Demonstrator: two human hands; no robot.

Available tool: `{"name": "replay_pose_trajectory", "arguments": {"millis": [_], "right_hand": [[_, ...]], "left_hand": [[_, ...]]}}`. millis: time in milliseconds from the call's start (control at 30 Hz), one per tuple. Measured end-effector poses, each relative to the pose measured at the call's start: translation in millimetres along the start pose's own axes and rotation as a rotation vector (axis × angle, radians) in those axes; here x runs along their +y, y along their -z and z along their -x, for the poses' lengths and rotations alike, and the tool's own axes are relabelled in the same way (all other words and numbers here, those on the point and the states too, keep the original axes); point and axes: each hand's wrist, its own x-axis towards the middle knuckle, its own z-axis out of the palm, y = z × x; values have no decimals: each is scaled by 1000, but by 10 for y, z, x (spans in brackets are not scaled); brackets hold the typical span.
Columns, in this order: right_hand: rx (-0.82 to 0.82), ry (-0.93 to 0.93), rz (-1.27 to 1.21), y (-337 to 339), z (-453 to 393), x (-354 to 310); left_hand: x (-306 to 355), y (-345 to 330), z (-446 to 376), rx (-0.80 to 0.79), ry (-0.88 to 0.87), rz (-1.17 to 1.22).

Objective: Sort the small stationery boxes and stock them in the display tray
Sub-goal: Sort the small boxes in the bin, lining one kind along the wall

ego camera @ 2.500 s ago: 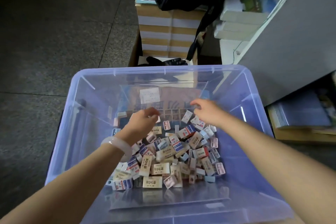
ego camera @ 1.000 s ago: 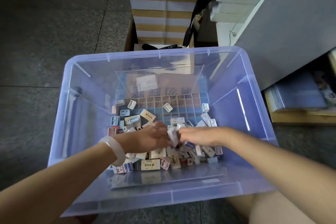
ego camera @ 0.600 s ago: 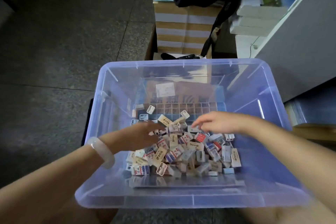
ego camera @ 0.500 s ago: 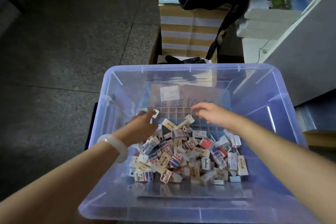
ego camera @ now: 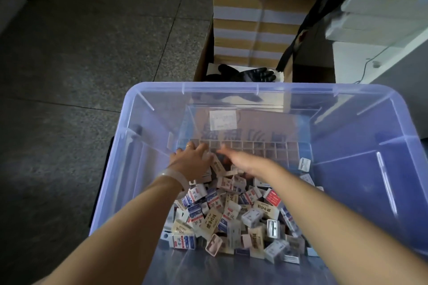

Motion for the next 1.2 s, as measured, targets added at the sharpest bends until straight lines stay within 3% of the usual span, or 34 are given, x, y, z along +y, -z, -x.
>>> {"name": "replay_pose_trajectory", "arguments": {"millis": [67,200,267,400,533,667,833,1000,1200], "right_hand": [[4,-30,63,-26,-28,22],[-15,-57,102,-54,-66,61],[-20,-31,98,-67,-70,59],[-60,-17,114,-103,-34,47],[-115,-2,137,-147,80,16],[-141,-26,172,-129,243,-22],[-203,-56,213,-91,639,87],[-283,28,282,-232,1075,261],[-344,-55,411,-216,1406,457]], "left_hand": [[-14,17,-75,-61,-65,77],[2,94,-145,-281,53,195],[27,68,-99,-288,119,314],[81,28,3,-245,103,196],[101,105,59,-400,87,268],[237,139,204,-373,61,224],[254,75,549,-509,-1,289],[264,78,993,-580,-97,245],[132,92,1387,-597,-247,-121]]}}
